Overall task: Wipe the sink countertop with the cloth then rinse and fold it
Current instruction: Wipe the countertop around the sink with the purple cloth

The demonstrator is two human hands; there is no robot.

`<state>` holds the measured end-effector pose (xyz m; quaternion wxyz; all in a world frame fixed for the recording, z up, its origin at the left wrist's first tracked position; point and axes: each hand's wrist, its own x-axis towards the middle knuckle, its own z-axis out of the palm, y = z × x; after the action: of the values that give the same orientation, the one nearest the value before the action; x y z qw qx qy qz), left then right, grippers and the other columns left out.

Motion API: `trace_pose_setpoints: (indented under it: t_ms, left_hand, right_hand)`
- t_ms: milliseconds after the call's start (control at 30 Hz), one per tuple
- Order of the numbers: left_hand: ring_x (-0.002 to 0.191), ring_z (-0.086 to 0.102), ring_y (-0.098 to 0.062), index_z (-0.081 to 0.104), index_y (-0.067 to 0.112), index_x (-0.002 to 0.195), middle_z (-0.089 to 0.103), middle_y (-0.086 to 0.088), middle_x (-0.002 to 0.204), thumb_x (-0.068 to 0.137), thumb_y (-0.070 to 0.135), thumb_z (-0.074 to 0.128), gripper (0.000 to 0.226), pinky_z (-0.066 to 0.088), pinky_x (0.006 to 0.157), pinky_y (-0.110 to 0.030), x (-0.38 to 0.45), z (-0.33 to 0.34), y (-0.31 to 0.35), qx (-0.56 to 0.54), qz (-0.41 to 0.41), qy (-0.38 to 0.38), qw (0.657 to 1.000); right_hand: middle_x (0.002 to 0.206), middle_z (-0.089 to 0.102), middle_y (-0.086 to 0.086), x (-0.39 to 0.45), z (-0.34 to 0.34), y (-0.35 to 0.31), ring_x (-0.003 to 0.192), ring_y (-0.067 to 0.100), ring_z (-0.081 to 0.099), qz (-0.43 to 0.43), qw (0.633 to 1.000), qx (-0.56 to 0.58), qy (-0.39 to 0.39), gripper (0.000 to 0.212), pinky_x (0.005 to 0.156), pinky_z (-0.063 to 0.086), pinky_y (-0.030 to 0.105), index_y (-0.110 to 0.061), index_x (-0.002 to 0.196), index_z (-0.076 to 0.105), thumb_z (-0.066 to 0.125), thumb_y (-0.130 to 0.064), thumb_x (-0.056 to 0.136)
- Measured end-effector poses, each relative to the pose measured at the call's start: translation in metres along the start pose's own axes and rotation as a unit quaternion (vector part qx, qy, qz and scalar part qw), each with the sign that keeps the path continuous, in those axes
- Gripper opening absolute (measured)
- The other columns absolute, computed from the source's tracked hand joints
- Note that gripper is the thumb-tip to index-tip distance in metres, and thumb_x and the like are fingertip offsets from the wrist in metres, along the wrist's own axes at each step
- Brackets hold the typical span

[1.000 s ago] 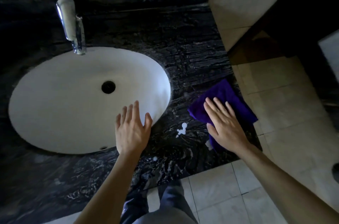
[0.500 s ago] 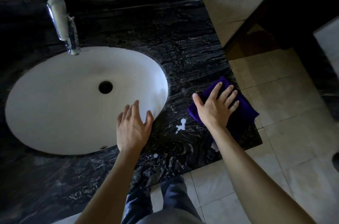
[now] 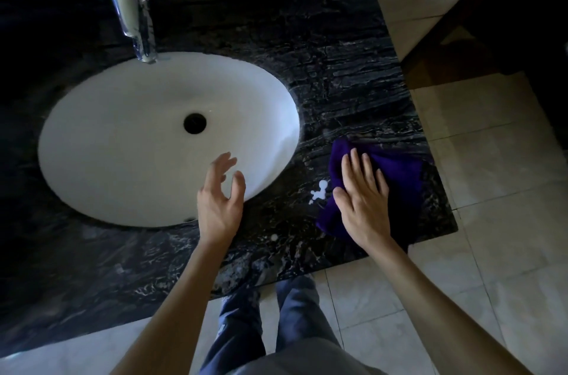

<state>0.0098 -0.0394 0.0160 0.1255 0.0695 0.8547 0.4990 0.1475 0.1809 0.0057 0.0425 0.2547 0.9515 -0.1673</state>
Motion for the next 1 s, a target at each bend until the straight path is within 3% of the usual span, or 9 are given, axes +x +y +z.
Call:
trace_pose_setpoints:
  t_ms: [100, 233, 367, 467, 700, 1000]
  left_hand:
    - [0.125, 0.059, -0.016, 0.051, 0.021, 0.139, 0.063, 0.003, 0.137, 0.099, 0.048, 0.044, 0.048, 0.046, 0.102, -0.034, -0.009, -0.018, -0.009, 0.048, 0.004, 0.008, 0.999]
    - [0.141, 0.044, -0.027, 0.050, 0.014, 0.143, 0.055, -0.009, 0.147, 0.099, 0.050, 0.039, 0.057, 0.035, 0.113, -0.048, -0.020, -0.048, -0.031, 0.195, 0.045, -0.006, 0.980]
    - [0.150, 0.032, -0.025, 0.048, 0.014, 0.145, 0.050, -0.008, 0.152, 0.099, 0.050, 0.037, 0.059, 0.020, 0.122, -0.049, -0.024, -0.080, -0.056, 0.293, 0.060, 0.002, 0.954]
    - [0.153, 0.027, -0.025, 0.046, 0.015, 0.146, 0.045, -0.008, 0.157, 0.099, 0.052, 0.035, 0.061, 0.016, 0.124, -0.049, -0.028, -0.097, -0.070, 0.337, 0.049, -0.001, 0.940]
    - [0.153, 0.025, -0.029, 0.045, 0.015, 0.147, 0.040, -0.010, 0.160, 0.099, 0.050, 0.036, 0.060, 0.014, 0.124, -0.051, -0.031, -0.116, -0.081, 0.389, 0.043, 0.004, 0.920]
    - [0.153, 0.027, -0.027, 0.044, 0.015, 0.148, 0.042, -0.008, 0.159, 0.103, 0.046, 0.033, 0.056, 0.017, 0.124, -0.051, -0.030, -0.116, -0.079, 0.404, 0.057, -0.019, 0.913]
  right_hand:
    - [0.169, 0.018, 0.001, -0.008, 0.005, -0.011, 0.157, 0.019, 0.013, -0.033, 0.999, 0.006, -0.003, 0.068, 0.126, 0.013, 0.045, -0.015, 0.161, 0.023, 0.023, -0.046, 0.100]
    - [0.169, 0.018, 0.004, -0.015, 0.010, -0.022, 0.157, 0.022, 0.016, -0.084, 0.996, -0.008, -0.003, 0.072, 0.124, 0.016, 0.043, -0.010, 0.161, 0.019, 0.032, -0.047, 0.101]
    - [0.168, 0.022, 0.004, -0.025, 0.016, -0.048, 0.156, 0.019, 0.020, -0.048, 0.997, 0.052, 0.021, 0.070, 0.122, 0.021, 0.040, -0.009, 0.161, 0.021, 0.033, -0.043, 0.101]
    - [0.168, 0.021, 0.000, -0.037, 0.021, -0.063, 0.156, 0.020, 0.019, -0.085, 0.995, 0.052, 0.013, 0.067, 0.118, 0.024, 0.039, -0.016, 0.161, 0.025, 0.036, -0.043, 0.101]
    - [0.170, 0.015, 0.012, -0.027, 0.027, -0.066, 0.157, 0.037, 0.014, -0.045, 0.985, -0.168, -0.017, 0.071, 0.122, 0.016, 0.061, -0.019, 0.162, 0.020, 0.029, -0.056, 0.102]
    - [0.169, 0.023, 0.005, -0.076, 0.064, -0.174, 0.155, 0.039, 0.018, -0.113, 0.987, -0.115, -0.012, 0.068, 0.122, 0.017, 0.062, -0.024, 0.160, 0.029, 0.041, -0.055, 0.100]
